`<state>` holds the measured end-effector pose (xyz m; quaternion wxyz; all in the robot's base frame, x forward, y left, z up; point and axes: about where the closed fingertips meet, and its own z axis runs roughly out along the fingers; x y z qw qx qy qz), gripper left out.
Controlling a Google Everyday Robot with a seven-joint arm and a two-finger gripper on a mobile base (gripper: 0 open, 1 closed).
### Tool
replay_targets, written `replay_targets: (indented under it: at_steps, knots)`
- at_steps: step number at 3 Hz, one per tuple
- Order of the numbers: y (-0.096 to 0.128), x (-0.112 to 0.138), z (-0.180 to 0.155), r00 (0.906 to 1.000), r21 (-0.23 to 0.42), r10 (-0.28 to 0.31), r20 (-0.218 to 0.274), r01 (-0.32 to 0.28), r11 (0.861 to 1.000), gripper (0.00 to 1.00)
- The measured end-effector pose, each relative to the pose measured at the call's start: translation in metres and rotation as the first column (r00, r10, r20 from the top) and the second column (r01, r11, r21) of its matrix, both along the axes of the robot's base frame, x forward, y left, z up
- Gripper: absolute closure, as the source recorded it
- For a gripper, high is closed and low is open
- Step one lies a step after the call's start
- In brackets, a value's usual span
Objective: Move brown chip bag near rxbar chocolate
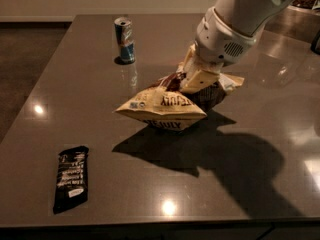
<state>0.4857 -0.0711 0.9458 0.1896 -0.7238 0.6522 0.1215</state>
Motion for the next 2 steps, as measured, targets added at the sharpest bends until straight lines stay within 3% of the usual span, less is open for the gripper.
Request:
replay_targets:
  at_steps: [2]
  knots:
    - [0.045,-0.049,0.017,0.9989,0.108,0.047,0.002,-0.047,0.993,0.98]
